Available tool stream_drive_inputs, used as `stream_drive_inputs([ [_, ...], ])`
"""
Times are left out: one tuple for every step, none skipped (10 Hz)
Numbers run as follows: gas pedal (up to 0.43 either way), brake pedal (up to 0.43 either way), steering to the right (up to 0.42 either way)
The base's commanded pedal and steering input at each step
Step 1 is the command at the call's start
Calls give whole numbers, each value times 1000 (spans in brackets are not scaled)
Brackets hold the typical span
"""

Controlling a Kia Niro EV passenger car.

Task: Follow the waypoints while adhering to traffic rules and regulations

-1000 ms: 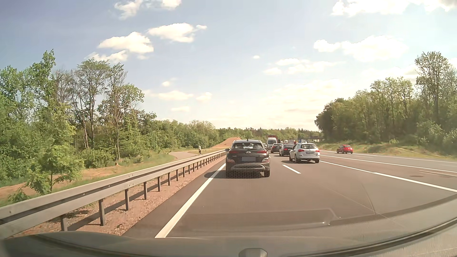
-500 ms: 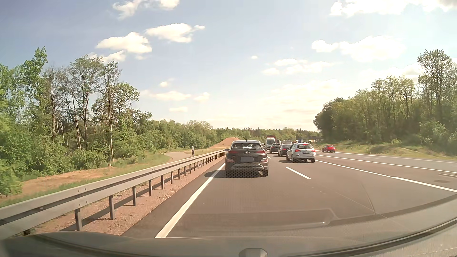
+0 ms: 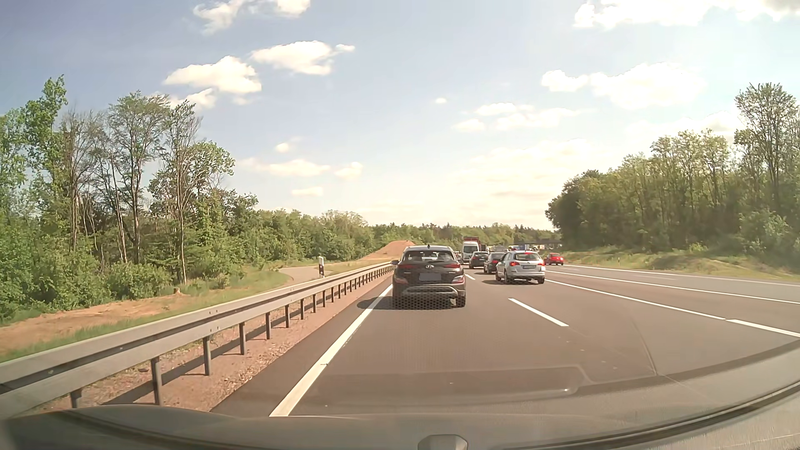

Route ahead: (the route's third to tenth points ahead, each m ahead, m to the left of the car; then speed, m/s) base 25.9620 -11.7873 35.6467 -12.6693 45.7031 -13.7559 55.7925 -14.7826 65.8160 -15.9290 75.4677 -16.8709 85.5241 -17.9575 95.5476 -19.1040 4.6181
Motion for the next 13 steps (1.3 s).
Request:
stream_drive_inputs([
  [67, 0, 15],
  [67, 0, 15],
  [67, 0, 15],
  [67, 0, 15],
  [67, 0, 15],
  [79, 0, 15],
  [98, 0, 15],
  [98, 0, 15],
  [98, 0, 15],
  [98, 0, 15],
  [98, 0, 15],
  [98, 0, 14],
  [98, 0, 14],
])
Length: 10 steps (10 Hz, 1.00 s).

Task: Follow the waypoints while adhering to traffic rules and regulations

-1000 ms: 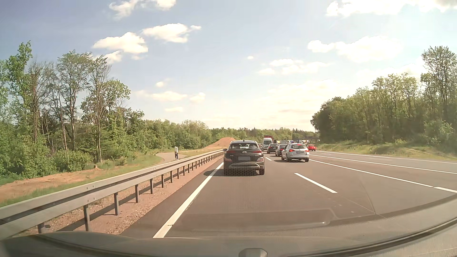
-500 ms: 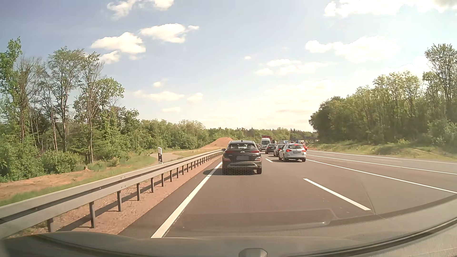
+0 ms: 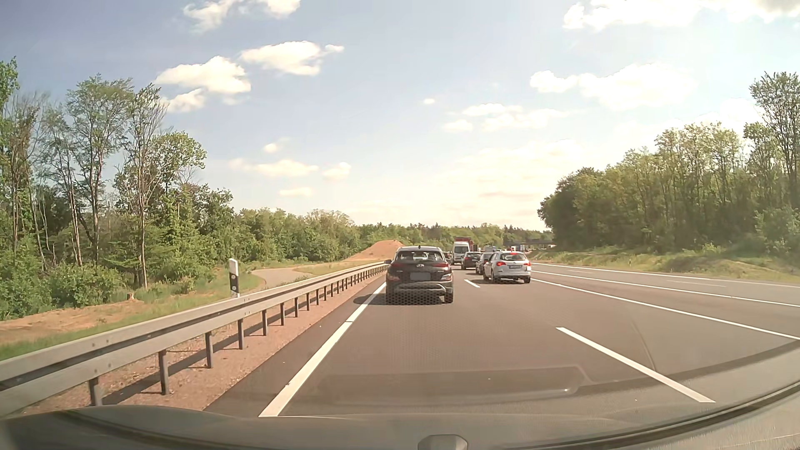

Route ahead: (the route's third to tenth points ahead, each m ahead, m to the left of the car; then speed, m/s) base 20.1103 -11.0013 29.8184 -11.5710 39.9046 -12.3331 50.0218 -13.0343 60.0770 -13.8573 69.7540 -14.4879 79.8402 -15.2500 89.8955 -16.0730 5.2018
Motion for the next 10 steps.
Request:
stream_drive_inputs([
  [98, 0, 14],
  [110, 0, 14],
  [110, 0, 14],
  [110, 0, 14],
  [110, 0, 14],
  [110, 0, 13],
  [110, 0, 13],
  [110, 0, 12],
  [110, 0, 12],
  [110, 0, 11],
])
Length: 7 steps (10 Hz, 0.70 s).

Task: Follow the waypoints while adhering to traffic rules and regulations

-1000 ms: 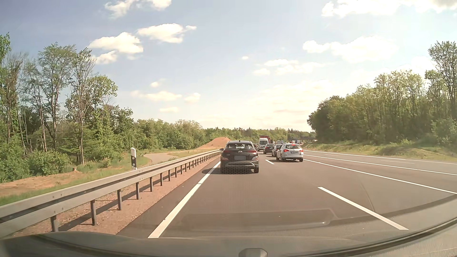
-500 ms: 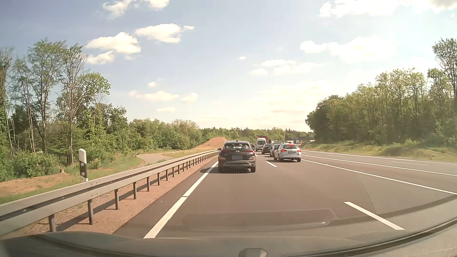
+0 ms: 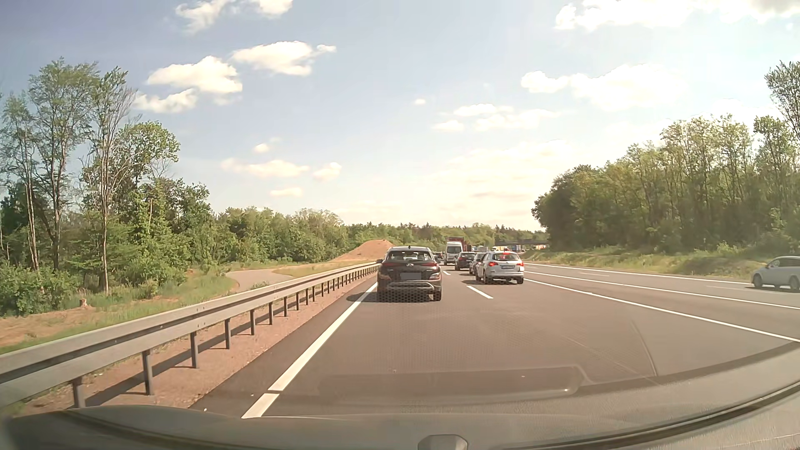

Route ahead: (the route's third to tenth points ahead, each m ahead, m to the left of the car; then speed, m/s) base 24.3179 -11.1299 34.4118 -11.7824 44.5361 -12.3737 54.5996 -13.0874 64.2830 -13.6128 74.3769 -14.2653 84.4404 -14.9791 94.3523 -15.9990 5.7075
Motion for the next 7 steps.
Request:
stream_drive_inputs([
  [110, 0, 11],
  [110, 0, 11],
  [110, 0, 10],
  [110, 0, 9],
  [110, 0, 7],
  [110, 0, 6],
  [110, 0, 5],
])
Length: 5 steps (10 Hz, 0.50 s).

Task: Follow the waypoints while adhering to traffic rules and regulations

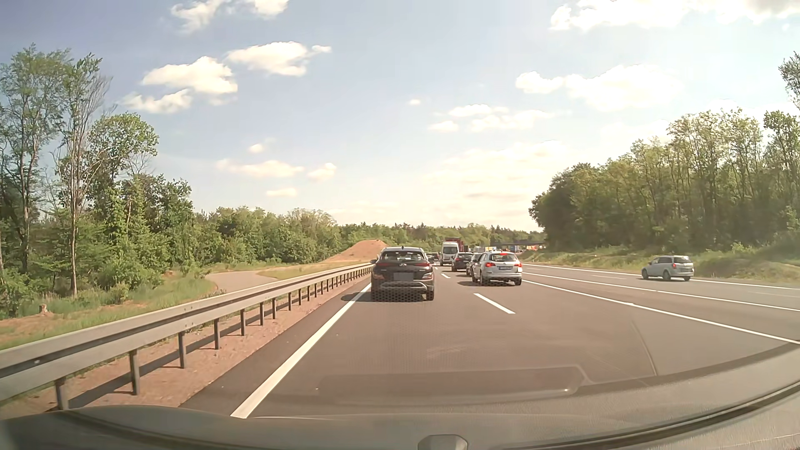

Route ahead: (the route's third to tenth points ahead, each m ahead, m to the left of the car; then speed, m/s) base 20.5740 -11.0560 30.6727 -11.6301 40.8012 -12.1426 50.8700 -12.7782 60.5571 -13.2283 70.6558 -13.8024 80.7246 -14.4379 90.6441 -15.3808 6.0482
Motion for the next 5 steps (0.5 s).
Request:
stream_drive_inputs([
  [110, 0, 4],
  [110, 0, 1],
  [110, 0, 0],
  [110, 0, -1],
  [110, 0, -2],
])
